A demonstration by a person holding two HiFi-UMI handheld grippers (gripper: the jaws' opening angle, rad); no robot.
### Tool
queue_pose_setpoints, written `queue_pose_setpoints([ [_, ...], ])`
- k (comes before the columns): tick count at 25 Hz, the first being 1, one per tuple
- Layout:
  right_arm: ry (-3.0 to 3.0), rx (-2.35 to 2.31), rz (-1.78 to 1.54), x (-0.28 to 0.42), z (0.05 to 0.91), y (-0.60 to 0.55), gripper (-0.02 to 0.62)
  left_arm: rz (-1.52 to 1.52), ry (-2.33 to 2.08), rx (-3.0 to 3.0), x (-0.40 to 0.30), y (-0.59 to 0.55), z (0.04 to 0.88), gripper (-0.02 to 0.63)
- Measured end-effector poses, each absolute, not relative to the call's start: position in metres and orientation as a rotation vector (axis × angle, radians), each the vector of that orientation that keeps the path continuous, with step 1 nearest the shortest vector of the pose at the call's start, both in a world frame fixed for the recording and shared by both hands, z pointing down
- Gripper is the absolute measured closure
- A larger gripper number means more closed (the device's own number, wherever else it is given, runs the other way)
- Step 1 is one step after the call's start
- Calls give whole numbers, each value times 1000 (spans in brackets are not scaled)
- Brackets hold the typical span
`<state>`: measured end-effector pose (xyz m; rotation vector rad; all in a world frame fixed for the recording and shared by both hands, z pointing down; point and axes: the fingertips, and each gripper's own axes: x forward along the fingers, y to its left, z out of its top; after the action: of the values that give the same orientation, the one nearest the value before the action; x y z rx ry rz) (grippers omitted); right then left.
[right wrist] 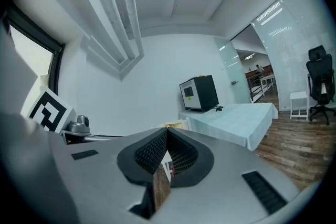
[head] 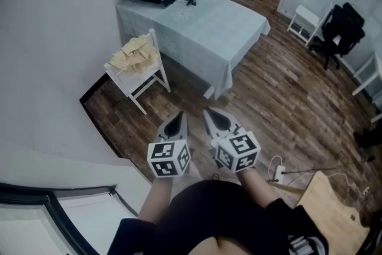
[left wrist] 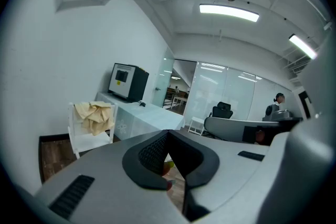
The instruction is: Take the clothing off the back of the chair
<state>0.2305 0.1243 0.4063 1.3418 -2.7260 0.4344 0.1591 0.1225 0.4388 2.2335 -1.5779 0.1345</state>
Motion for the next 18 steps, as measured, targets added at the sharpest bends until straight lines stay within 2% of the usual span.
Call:
queue_pose_setpoints([
  [18, -2713, 1447, 533, 177, 407, 13, 583, 129, -1566, 2209, 95, 17, 443, 611],
])
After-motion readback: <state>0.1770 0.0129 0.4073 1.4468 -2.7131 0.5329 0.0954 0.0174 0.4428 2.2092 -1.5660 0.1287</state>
